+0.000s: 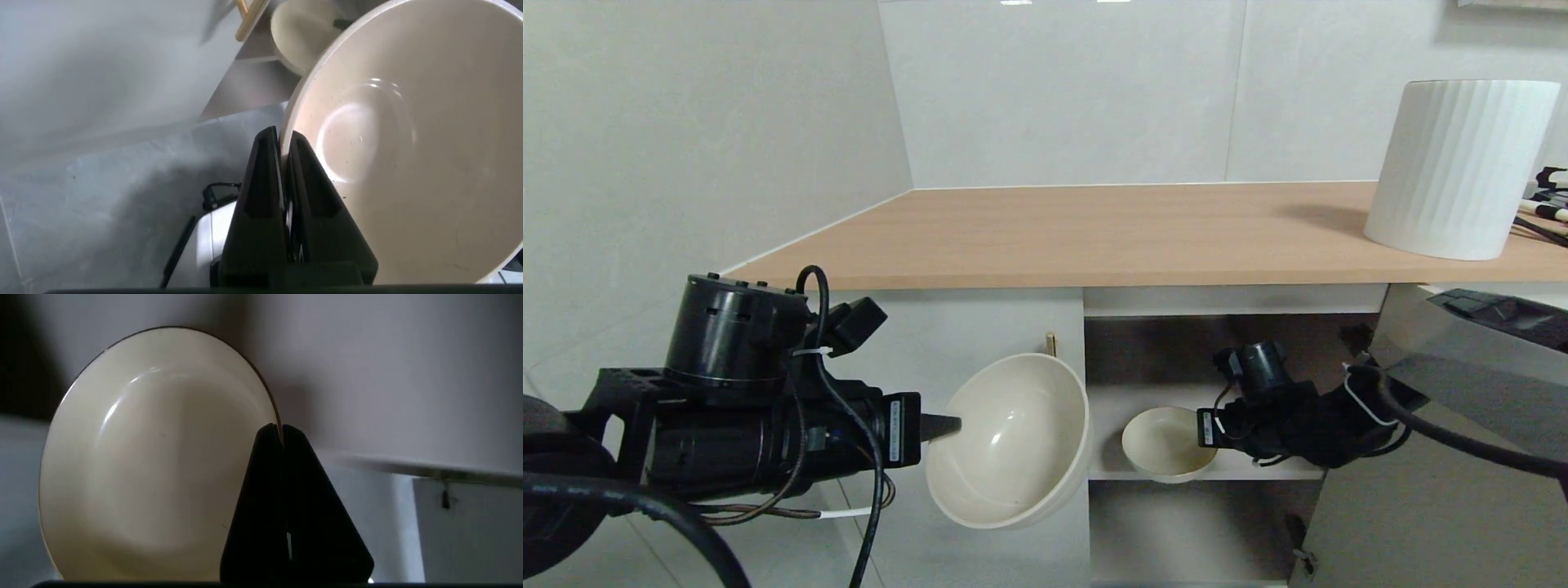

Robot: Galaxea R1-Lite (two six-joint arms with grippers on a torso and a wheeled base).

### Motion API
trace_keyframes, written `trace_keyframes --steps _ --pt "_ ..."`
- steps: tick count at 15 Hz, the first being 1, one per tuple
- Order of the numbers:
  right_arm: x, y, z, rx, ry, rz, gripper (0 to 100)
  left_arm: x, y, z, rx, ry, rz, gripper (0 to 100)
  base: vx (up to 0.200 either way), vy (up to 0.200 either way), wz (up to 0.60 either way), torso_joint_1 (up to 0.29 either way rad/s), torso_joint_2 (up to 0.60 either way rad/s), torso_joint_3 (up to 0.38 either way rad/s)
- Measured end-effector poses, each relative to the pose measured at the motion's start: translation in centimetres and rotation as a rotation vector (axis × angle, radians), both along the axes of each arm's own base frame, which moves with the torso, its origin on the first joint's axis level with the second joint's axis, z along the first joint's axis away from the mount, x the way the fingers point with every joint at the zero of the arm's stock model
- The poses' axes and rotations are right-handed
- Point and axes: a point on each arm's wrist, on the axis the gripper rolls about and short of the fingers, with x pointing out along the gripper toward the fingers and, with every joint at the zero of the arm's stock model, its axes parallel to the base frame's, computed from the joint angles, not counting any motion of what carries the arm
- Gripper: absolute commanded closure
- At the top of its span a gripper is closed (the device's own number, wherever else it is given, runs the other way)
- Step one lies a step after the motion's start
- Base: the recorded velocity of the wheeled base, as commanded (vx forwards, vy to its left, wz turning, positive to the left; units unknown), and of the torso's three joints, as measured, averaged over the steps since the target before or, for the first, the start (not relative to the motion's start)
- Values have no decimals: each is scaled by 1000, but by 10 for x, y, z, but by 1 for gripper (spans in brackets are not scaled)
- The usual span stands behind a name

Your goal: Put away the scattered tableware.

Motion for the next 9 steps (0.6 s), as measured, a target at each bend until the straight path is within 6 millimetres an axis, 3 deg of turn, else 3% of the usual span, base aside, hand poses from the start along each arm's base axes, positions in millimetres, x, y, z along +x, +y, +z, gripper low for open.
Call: trace_keyframes --steps 9 --pt "38 -15 -39 -93 -22 -148 100 2 -4 -5 9 20 -11 100 0 0 0 0 0 0"
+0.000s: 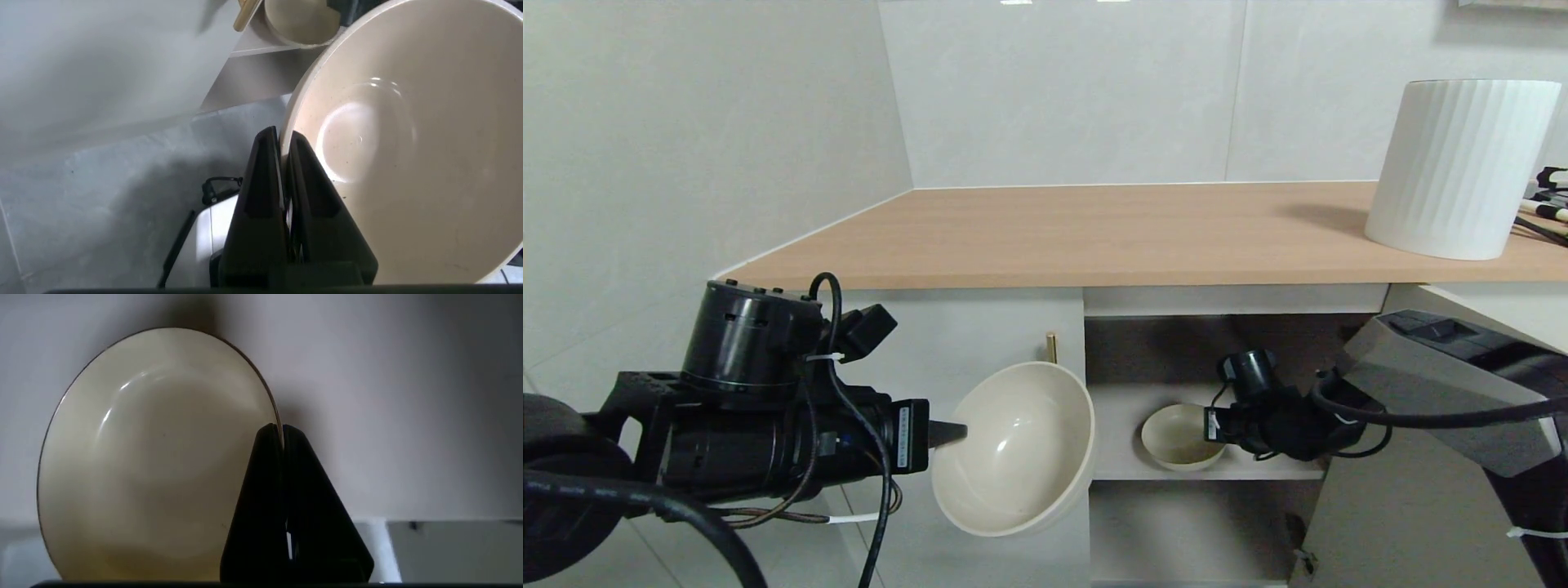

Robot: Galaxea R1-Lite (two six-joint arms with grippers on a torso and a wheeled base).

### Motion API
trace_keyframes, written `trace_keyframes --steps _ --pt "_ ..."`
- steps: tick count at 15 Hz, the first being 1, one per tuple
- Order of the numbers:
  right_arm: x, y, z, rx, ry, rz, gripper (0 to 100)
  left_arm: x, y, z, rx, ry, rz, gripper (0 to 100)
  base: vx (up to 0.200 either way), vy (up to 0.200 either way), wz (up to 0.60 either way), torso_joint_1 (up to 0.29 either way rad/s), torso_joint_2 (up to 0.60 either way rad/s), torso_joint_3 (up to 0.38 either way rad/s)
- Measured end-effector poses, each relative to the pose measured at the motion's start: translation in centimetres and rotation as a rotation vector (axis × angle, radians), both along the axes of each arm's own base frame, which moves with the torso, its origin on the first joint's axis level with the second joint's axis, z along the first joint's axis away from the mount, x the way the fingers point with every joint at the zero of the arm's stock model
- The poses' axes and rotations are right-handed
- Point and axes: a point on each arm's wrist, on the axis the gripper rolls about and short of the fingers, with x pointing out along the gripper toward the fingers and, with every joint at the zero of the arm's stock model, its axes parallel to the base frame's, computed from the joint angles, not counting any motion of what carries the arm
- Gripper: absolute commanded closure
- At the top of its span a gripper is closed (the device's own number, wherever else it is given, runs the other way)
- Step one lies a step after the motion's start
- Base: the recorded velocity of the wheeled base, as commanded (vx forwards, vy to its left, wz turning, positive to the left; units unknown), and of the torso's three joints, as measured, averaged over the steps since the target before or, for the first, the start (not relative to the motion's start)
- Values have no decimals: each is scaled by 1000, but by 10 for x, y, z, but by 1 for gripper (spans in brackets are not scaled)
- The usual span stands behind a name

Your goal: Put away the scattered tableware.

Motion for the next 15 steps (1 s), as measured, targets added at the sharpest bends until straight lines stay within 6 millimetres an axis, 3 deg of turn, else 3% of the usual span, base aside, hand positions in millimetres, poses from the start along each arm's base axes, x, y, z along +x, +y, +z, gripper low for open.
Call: trace_keyframes --steps 12,13,15 --pt "27 -5 -22 -52 -40 -89 100 1 -2 -3 5 10 -3 100 0 0 0 0 0 0" --pt "27 -6 -23 -51 -42 -92 0 1 -2 -3 5 11 -3 100 0 0 0 0 0 0" --pt "28 -6 -23 -52 -46 -97 0 1 -2 -3 5 11 -4 100 0 0 0 0 0 0"
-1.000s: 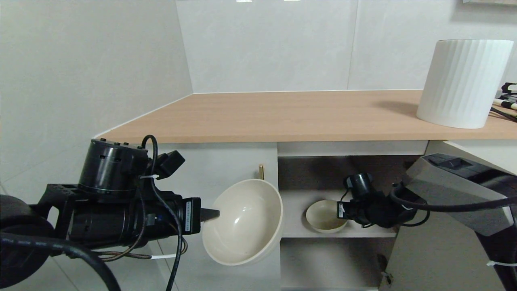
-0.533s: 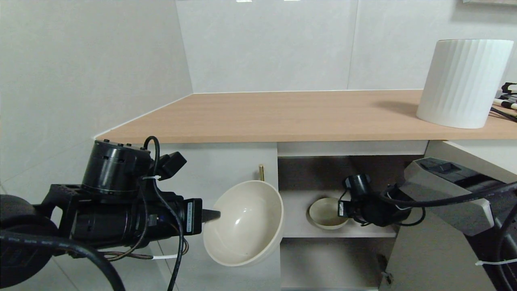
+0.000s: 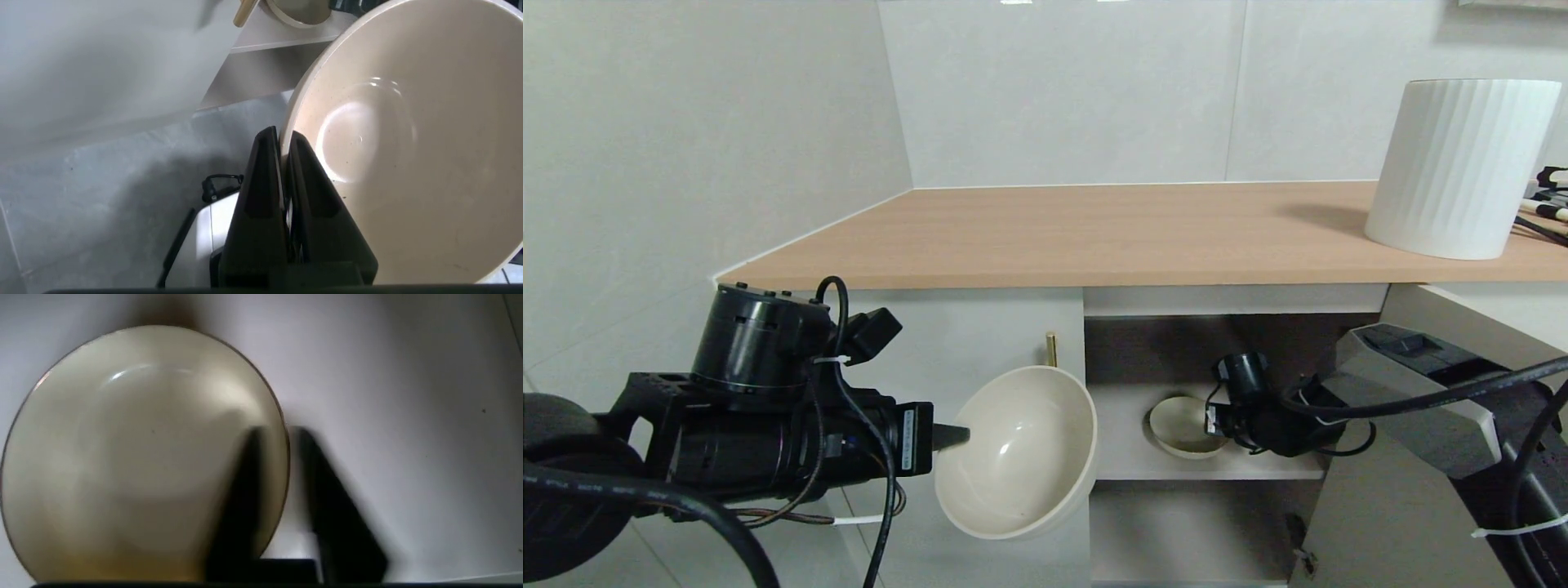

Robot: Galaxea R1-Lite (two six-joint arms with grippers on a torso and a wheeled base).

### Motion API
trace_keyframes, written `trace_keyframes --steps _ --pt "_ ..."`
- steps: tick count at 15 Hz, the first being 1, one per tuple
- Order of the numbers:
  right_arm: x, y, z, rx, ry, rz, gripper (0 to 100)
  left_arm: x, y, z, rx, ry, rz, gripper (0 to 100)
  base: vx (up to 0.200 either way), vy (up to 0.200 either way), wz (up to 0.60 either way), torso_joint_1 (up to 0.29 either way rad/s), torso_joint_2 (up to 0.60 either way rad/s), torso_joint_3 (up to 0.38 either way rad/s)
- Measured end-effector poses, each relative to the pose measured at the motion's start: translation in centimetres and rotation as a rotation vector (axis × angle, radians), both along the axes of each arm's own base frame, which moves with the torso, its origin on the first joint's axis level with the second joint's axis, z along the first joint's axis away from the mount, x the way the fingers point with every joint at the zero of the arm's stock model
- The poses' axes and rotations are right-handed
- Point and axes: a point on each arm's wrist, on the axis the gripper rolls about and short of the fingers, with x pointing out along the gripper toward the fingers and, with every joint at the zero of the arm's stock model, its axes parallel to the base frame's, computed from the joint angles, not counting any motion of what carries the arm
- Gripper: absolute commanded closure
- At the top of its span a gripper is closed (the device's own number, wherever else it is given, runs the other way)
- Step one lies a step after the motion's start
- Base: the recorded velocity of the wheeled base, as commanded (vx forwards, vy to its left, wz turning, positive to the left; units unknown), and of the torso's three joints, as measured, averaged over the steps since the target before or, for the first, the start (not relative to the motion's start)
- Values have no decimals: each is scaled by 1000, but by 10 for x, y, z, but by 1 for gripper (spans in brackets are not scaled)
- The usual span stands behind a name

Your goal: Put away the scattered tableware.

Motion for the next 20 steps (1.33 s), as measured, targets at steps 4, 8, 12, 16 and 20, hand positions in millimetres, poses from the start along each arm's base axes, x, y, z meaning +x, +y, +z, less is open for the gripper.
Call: trace_keyframes --steps 4,8,12,16,20 --pt "-1 0 1 11 -2 -10 0 0 0 0 2 1 2 100 0 0 0 0 0 0" --pt "-22 -1 28 48 7 -2 0 9 -5 -5 48 -1 49 100 0 0 0 0 0 0" --pt "-73 7 80 115 31 117 0 20 -27 -25 164 17 91 100 0 0 0 0 0 0" --pt "-137 25 147 146 103 276 0 21 -60 -57 297 55 74 100 0 0 0 0 0 0" --pt "-199 54 197 200 161 506 0 15 -73 -70 327 83 23 100 0 0 0 0 0 0"
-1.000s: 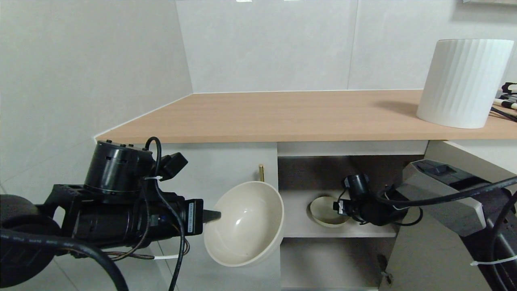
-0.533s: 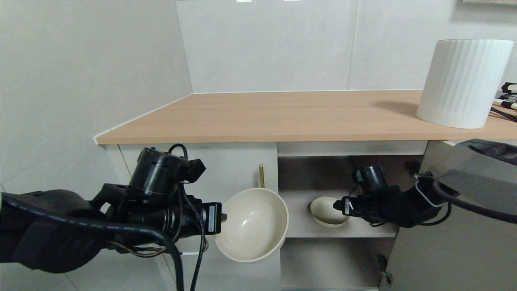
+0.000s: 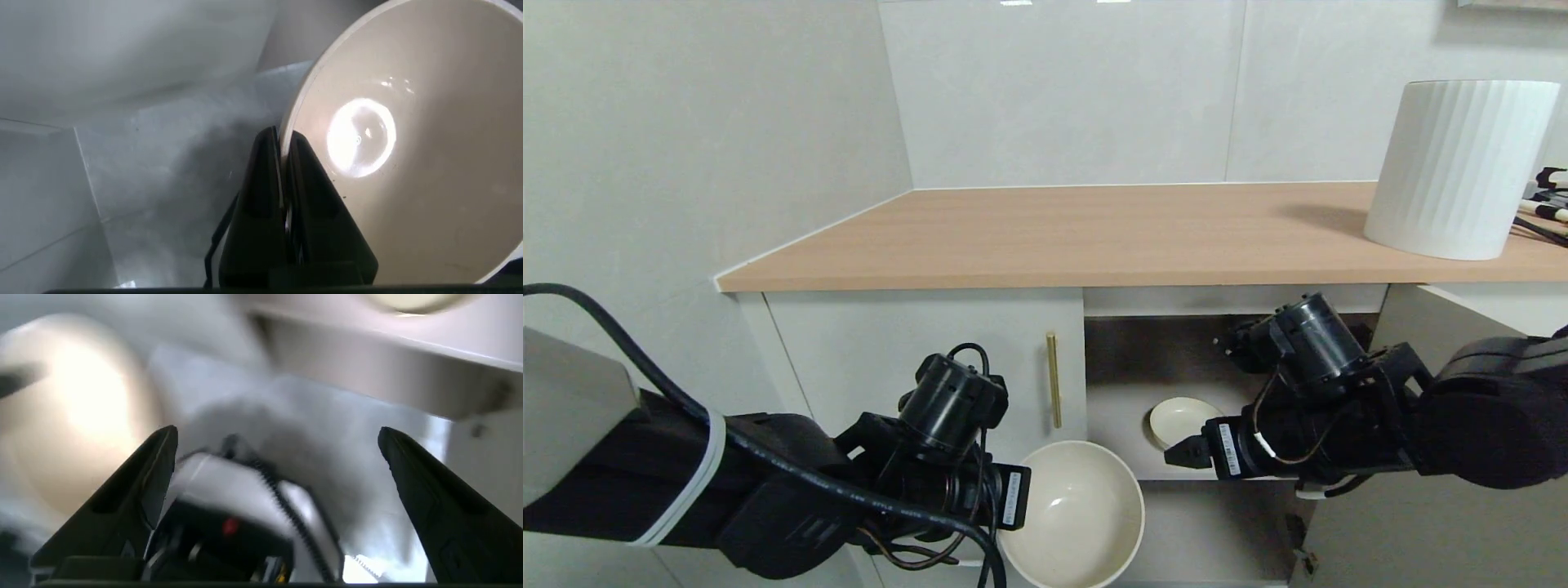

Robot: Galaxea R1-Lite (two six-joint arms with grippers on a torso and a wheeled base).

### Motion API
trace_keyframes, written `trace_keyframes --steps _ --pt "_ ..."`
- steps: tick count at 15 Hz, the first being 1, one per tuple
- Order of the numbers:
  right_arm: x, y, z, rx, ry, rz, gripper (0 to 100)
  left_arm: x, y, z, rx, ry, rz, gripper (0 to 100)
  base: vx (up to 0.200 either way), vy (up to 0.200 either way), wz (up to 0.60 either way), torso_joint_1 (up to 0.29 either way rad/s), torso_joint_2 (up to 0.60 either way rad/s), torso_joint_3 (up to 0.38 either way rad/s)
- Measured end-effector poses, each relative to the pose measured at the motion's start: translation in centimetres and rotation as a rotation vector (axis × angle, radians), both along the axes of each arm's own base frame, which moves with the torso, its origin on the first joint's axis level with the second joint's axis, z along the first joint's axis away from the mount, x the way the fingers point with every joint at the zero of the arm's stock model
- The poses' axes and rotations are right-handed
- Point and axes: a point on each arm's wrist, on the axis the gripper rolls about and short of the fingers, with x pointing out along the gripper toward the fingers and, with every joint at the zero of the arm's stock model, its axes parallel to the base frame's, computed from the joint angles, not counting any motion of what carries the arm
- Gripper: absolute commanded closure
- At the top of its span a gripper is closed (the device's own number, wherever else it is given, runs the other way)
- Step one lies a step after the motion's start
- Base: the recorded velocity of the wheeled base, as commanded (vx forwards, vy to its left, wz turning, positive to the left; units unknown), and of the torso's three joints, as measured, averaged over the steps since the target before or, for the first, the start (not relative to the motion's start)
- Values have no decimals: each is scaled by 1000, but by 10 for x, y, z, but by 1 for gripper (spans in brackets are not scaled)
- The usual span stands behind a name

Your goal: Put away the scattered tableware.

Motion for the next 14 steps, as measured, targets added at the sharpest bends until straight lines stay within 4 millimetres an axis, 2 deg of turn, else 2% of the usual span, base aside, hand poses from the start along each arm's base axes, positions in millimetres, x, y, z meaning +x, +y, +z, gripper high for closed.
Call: trace_keyframes --steps 3,7,10,11,14 --pt "-16 18 4 18 -4 64 0 -2 -4 -4 3 12 -12 100 0 0 0 0 0 0" --pt "-16 41 -16 -10 17 73 0 -2 -6 -6 6 18 -17 100 0 0 0 0 0 0" --pt "-11 50 -31 -33 30 55 0 -2 -6 -6 5 18 -19 100 0 0 0 0 0 0" --pt "-10 51 -34 -38 35 56 100 -2 -6 -6 5 18 -19 100 0 0 0 0 0 0" --pt "-8 54 -41 -51 49 56 100 -3 -7 -6 5 18 -19 100 0 0 0 0 0 0"
